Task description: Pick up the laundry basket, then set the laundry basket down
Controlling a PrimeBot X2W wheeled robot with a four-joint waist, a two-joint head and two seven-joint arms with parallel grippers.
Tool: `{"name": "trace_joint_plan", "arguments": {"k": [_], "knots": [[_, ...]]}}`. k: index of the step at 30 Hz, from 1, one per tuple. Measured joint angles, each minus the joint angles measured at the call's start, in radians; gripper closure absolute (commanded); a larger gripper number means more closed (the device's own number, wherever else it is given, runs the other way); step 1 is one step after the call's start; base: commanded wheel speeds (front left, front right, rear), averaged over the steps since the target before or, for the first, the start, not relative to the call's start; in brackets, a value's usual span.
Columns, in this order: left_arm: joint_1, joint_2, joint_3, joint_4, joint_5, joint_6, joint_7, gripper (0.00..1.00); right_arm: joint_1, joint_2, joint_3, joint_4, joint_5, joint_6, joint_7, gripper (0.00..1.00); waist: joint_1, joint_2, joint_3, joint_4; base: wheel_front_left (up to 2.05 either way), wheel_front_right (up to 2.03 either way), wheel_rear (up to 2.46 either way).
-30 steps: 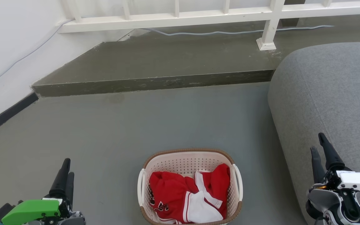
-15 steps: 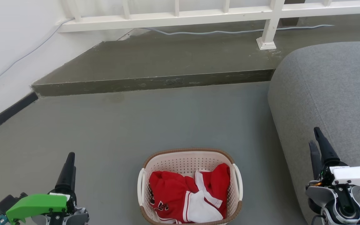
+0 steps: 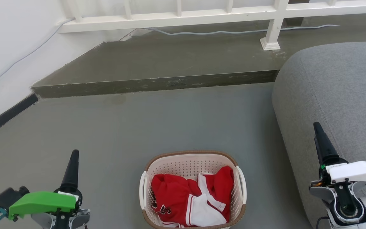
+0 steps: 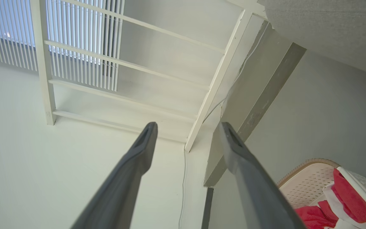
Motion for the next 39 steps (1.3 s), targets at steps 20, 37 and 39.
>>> {"name": "trace_joint_plan", "arguments": {"k": [20, 37, 39], "knots": [[-0.021, 0.012, -0.031, -0.051, 0.353, 0.014, -0.06, 0.0, -0.032, -0.051, 0.068, -0.001, -0.286, -0.003, -0.054, 0.0, 0.0, 0.0, 0.004, 0.0, 0.0, 0.0, 0.0], [-0.022, 0.011, -0.066, -0.068, 0.609, 0.036, -0.109, 0.0, -0.063, -0.067, 0.124, -0.014, -0.533, -0.037, -0.1, 0.0, 0.0, 0.0, 0.009, -0.002, 0.0, 0.0, 0.0], [-0.023, 0.01, -0.069, -0.071, 0.626, 0.04, -0.117, 0.0, -0.063, -0.067, 0.13, -0.016, -0.561, -0.042, -0.107, 0.0, 0.0, 0.0, 0.009, -0.002, 0.0, 0.0, 0.0]]}}
